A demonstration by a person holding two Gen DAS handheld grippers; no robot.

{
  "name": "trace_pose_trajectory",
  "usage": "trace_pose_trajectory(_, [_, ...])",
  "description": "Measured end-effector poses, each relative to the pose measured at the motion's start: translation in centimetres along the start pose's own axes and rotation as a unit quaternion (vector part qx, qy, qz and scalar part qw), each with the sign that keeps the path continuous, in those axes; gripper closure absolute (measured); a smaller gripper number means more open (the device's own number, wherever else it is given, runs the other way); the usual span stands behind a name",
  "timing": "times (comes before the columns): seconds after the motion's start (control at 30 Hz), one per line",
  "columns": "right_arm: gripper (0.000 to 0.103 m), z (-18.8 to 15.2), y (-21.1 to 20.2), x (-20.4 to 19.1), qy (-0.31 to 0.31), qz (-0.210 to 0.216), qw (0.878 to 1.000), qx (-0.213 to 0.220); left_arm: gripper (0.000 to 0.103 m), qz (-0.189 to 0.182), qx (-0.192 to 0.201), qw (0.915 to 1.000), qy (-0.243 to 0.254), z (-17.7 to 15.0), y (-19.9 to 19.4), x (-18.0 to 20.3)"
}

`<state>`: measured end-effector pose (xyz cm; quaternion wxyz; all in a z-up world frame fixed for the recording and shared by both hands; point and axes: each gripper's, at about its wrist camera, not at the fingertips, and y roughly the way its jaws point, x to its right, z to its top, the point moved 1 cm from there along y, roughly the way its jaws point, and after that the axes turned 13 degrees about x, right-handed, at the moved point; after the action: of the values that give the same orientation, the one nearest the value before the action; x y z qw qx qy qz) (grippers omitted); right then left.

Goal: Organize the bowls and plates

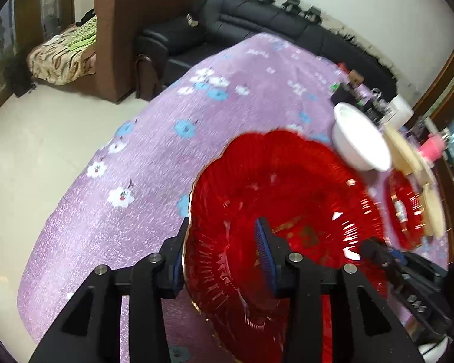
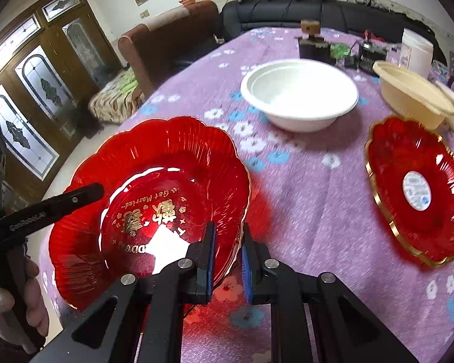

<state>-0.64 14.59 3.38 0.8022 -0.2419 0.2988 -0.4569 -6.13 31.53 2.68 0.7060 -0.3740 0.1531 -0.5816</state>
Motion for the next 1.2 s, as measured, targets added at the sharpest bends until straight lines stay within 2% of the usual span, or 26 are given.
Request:
trace_pose_trajectory(0.1, [0.085,-0.2,-0.6,0.3,0.009,0.007,1.0,0.009,0.06,0.013,-0.001,0.9998,0.012,-0.3,0.1,0.3])
trace_pose_trajectory(0.17, [0.081,-0.3,-1.9,0.4,0.005,0.012,1.0,0.022,0.053,0.008,0.012,0.9999,0.007,-0.1,-1.0,0.3])
trace_pose_trajectory(0.23, [0.065,-0.4,-3.6,1.0,0.002,0.015,0.999,0.036,0.046,0.018,0.035,0.9992,0.006,0.3,-2.6,0.2])
trace_pose_trajectory(0.33, [0.059,-1.1,-6.2,2.5,-0.002,0.009,0.998,0.056,0.04,0.036,0.077,0.9963,0.014,0.6,-5.7,0.5])
trace_pose_trajectory(0.4, [0.06,-1.7,-8.0,4.3,0.003,0.001,0.998,0.066,0.033,0.026,0.102,0.9944,0.013,0.6,-8.0,1.0])
trace_pose_trajectory(0.47, [0.06,-2.2,-9.6,6.2,0.017,-0.01,0.997,0.076,0.023,-0.004,0.121,0.9925,0.013,0.2,-10.4,2.3])
trace_pose_trajectory(0.5, [0.06,-2.5,-10.4,7.6,0.028,-0.021,0.996,0.081,0.022,-0.019,0.125,0.9919,0.014,-0.1,-11.2,3.1])
trace_pose_trajectory(0.7, [0.06,-3.5,-13.6,15.6,0.1,-0.085,0.987,0.095,0.019,-0.104,0.113,0.9872,0.042,-2.3,-12.3,9.2])
trace_pose_trajectory(0.83, [0.06,-3.8,-14.9,19.0,0.144,-0.098,0.98,0.1,0.019,-0.131,0.085,0.9861,0.057,-4.1,-10.8,12.3])
trace_pose_trajectory(0.93, [0.06,-3.7,-15.3,20.3,0.152,-0.102,0.978,0.103,0.019,-0.14,0.07,0.9861,0.056,-4.9,-10.2,13.0])
trace_pose_trajectory(1.03, [0.06,-3.4,-14.9,20.6,0.156,-0.087,0.979,0.103,0.019,-0.141,0.065,0.9859,0.061,-5.2,-10.4,13.2])
trace_pose_trajectory(1.2, [0.06,-1.4,-13.2,18.5,0.146,-0.057,0.982,0.103,0.019,-0.129,0.074,0.9872,0.057,-3.9,-10.9,12.4])
